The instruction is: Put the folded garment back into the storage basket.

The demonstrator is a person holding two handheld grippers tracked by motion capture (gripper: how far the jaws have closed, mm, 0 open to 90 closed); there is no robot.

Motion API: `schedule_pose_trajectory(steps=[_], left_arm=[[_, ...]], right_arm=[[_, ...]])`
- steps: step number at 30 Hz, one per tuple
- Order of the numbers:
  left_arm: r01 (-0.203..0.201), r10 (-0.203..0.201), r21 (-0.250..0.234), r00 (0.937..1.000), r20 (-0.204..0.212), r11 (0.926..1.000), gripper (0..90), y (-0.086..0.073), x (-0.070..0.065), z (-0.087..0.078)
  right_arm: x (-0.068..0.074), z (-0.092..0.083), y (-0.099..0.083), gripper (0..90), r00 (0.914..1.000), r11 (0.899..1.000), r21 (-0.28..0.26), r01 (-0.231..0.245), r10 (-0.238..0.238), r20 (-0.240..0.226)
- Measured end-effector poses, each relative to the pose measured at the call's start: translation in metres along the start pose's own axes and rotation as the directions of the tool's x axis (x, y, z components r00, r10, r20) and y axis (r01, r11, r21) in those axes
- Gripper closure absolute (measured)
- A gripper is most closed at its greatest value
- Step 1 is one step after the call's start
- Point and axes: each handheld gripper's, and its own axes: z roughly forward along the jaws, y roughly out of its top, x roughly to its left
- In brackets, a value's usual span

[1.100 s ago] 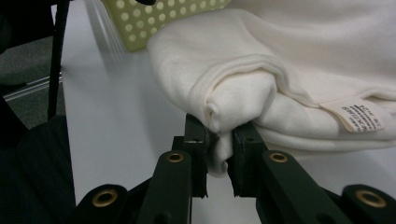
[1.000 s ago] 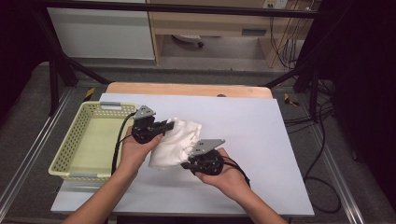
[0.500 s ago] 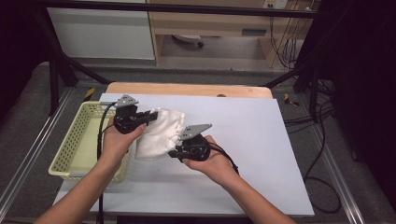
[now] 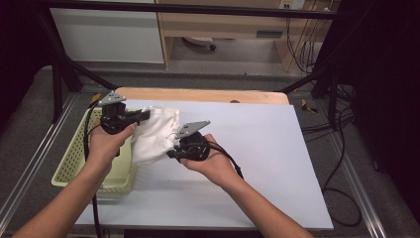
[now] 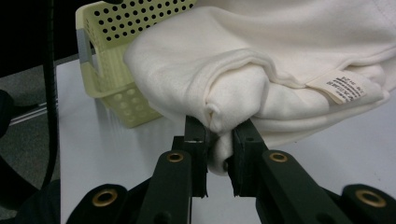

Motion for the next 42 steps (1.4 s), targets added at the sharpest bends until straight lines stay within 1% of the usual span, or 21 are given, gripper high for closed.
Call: schedule_pose_trajectory(steps=[4, 9, 13, 20, 27, 33, 42], left_arm=[[0.000, 0.000, -0.012, 1.0000, -0.009, 0.9999, 81.1, 0.003, 0.007, -0.004], [-0.011, 0.010, -0.019, 0.9994, -0.033, 0.9998, 81.1, 0.008, 0.014, -0.010], [0.000, -0.002, -0.032, 0.9990, -0.044, 0.9995, 81.1, 0.011, 0.020, -0.016], [-0.004, 0.002, -0.034, 0.9979, -0.065, 0.9994, 81.1, 0.015, 0.028, -0.024], [-0.004, 0.001, -0.035, 0.9969, -0.079, 0.9994, 81.2, 0.015, 0.034, -0.029], [0.005, -0.008, -0.036, 0.9959, -0.090, 0.9994, 81.1, 0.014, 0.041, -0.033], [0.012, -0.016, -0.037, 0.9939, -0.109, 0.9992, 81.2, 0.012, 0.050, -0.040]], right_arm=[[-0.001, 0.008, 0.008, 79.3, 0.9999, 1.000, -0.005, 0.008, -0.008, 0.008], [0.001, 0.017, 0.020, 79.4, 0.9997, 1.000, -0.023, 0.018, -0.017, 0.018], [0.002, 0.021, 0.025, 79.4, 0.9995, 0.999, -0.032, 0.025, -0.024, 0.019], [0.005, 0.030, 0.036, 79.4, 0.9989, 0.998, -0.039, 0.044, -0.044, 0.014], [0.010, 0.039, 0.044, 79.4, 0.9984, 0.998, -0.038, 0.055, -0.055, 0.012], [0.014, 0.047, 0.050, 79.4, 0.9979, 0.997, -0.040, 0.065, -0.065, 0.007], [0.018, 0.059, 0.056, 79.4, 0.9980, 0.997, -0.042, 0.064, -0.064, 0.000]])
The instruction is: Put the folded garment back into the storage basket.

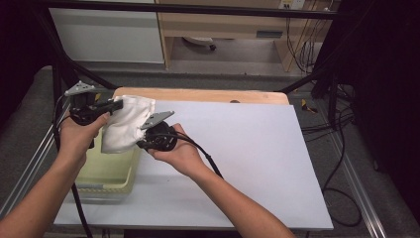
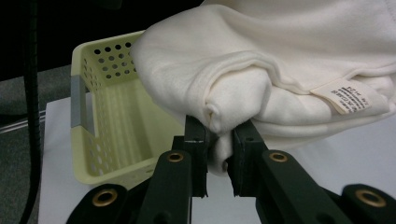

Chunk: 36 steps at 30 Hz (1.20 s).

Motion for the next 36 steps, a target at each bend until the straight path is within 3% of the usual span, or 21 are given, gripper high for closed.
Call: schedule_pose_trajectory(steps=[16, 36], left_arm=[[0.003, -0.003, 0.009, 0.9996, -0.028, 1.0000, 81.1, -0.003, 0.013, -0.007], [0.004, -0.004, 0.017, 0.9987, -0.050, 0.9998, 81.1, -0.007, 0.022, -0.011]], right_arm=[[0.004, 0.019, 0.002, 79.4, 0.9998, 1.000, -0.031, -0.005, 0.004, -0.018], [0.009, 0.030, 0.005, 79.3, 0.9997, 1.000, -0.031, 0.004, -0.005, -0.024]])
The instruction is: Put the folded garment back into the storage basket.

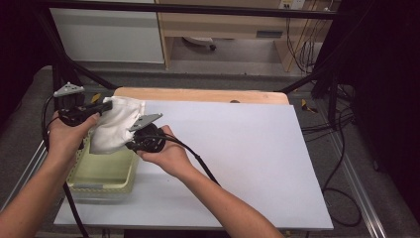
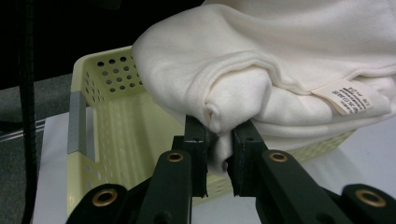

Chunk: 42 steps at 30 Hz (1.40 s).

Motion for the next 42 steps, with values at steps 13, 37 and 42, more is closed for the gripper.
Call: schedule_pose_trajectory(steps=[13, 37, 42], left_arm=[[0.009, -0.009, 0.010, 0.9999, -0.012, 0.9999, 81.2, -0.005, 0.009, -0.001], [0.019, -0.019, 0.030, 0.9995, -0.026, 0.9994, 81.1, -0.014, 0.017, 0.000], [0.020, -0.019, 0.033, 0.9994, -0.028, 0.9992, 81.1, -0.015, 0.019, 0.000]], right_arm=[[0.003, 0.010, -0.001, 79.4, 1.0000, 1.000, -0.001, 0.004, -0.004, -0.004], [0.008, 0.022, -0.005, 79.3, 0.9998, 1.000, 0.006, 0.003, -0.003, -0.017], [0.009, 0.024, -0.005, 79.3, 0.9998, 1.000, 0.007, 0.009, -0.009, -0.018]])
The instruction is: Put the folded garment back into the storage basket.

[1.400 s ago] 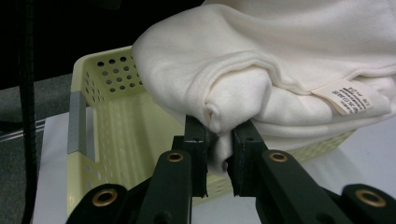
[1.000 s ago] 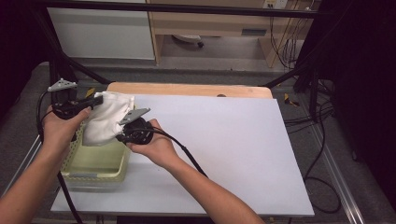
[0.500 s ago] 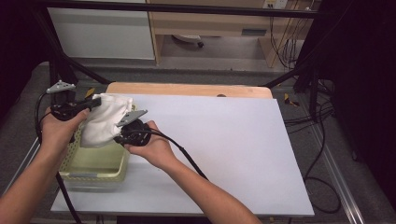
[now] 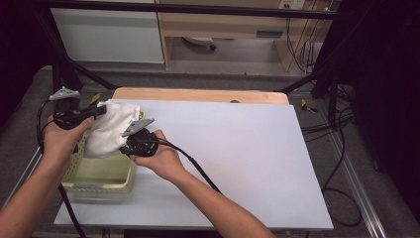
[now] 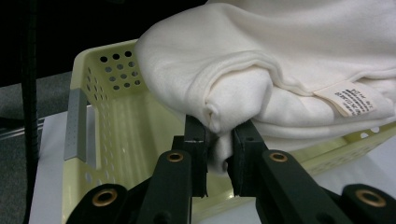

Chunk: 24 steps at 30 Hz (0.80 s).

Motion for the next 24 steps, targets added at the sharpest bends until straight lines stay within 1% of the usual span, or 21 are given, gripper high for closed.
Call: schedule_pose_trajectory(steps=[11, 24], left_arm=[[0.001, -0.001, 0.011, 1.0000, -0.001, 0.9999, 81.2, -0.0021, 0.0027, 0.0009], [0.012, -0.012, 0.018, 0.9999, -0.005, 0.9998, 81.2, -0.0071, 0.0059, 0.0020]], right_arm=[[0.0019, 0.0028, -0.0011, 79.3, 1.0000, 1.000, 0.006, 0.002, -0.002, -0.004], [0.0048, 0.0073, -0.0021, 79.3, 0.9999, 1.000, 0.011, 0.004, -0.004, -0.013]])
